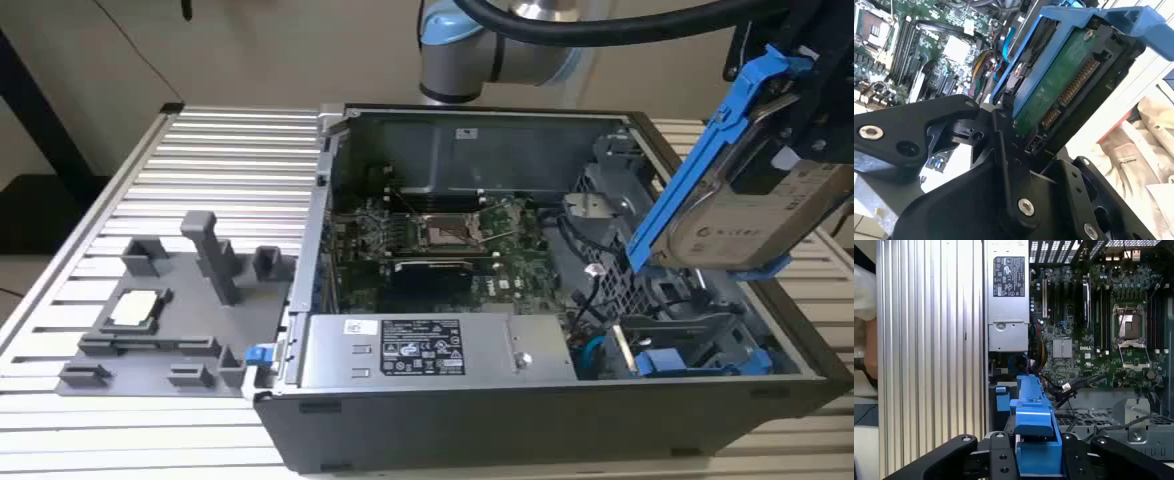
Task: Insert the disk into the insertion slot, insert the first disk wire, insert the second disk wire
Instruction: 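Insert the disk into the insertion slot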
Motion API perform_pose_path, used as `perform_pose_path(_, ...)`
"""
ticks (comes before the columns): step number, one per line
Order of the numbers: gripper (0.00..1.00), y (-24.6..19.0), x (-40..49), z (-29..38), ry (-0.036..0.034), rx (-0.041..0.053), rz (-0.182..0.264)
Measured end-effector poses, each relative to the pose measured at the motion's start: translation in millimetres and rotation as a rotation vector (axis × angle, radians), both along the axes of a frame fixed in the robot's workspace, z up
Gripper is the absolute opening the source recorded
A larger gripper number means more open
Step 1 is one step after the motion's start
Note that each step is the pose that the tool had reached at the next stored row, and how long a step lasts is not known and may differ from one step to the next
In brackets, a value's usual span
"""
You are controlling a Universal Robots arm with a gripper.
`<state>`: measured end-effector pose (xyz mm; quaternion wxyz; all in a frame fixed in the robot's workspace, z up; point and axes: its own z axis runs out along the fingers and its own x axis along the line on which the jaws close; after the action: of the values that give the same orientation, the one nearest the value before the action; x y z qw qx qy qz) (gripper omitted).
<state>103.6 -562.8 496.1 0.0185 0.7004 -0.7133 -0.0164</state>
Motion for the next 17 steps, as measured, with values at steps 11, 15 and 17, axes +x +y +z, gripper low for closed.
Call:
perform_pose_path(11,0.33,-0.1,0.1,-0.7,0.0004,-0.0039,0.000)
perform_pose_path(15,0.33,-0.1,0.0,-3.8,-0.0050,-0.0050,0.000)
perform_pose_path(17,0.33,-0.6,0.1,-6.4,-0.0077,-0.0051,0.000)
